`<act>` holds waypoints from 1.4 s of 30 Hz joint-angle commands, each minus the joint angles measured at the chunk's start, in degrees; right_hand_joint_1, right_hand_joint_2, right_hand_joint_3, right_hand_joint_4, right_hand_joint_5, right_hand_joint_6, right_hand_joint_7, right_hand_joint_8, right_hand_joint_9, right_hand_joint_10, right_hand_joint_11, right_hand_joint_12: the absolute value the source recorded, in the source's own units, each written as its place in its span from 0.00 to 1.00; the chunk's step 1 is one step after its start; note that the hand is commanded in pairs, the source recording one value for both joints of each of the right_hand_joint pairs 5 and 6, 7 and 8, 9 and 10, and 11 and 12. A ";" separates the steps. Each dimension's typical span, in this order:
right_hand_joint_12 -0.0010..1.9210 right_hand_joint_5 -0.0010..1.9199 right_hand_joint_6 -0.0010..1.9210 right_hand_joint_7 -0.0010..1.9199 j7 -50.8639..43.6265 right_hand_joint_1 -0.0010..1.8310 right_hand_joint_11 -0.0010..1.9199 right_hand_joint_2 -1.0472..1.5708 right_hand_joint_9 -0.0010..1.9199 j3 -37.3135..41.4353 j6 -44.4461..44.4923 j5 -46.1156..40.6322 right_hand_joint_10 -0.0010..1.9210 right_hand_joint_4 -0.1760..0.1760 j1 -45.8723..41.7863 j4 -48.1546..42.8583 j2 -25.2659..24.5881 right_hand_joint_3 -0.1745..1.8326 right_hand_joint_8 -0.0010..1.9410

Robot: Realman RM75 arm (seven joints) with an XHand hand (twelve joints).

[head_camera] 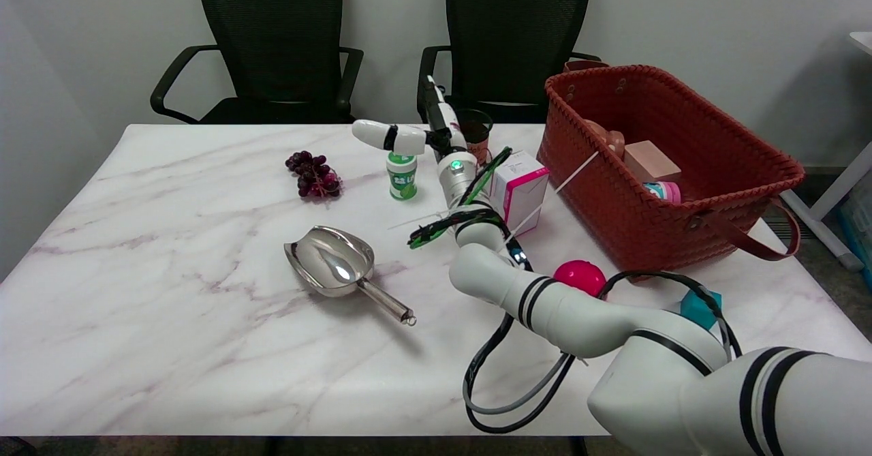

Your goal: Pick up the green gum jar.

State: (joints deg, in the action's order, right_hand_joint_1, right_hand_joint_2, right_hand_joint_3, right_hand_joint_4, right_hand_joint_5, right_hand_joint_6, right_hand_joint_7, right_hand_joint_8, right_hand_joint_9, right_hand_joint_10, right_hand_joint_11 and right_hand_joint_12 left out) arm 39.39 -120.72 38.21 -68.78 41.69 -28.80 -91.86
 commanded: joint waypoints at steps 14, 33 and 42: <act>0.00 0.00 0.00 0.02 5.17 0.57 0.00 0.37 0.00 -0.13 -4.08 0.08 0.00 0.50 3.34 8.91 -1.52 0.34 0.02; 0.00 0.00 0.00 0.03 4.59 0.61 0.00 0.41 0.01 -0.13 -6.70 0.26 0.01 0.50 4.32 11.71 -1.98 0.25 0.03; 0.00 0.00 0.00 0.04 4.53 0.63 0.00 0.50 0.04 -1.09 -7.36 0.32 0.04 0.50 5.10 13.66 -2.38 0.17 0.04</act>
State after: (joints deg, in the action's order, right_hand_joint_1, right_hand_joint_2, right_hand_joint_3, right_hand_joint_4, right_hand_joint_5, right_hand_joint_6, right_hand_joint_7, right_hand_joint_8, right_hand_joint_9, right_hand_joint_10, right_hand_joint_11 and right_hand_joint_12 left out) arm 44.06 -120.92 32.37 -68.62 45.72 -17.86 -93.70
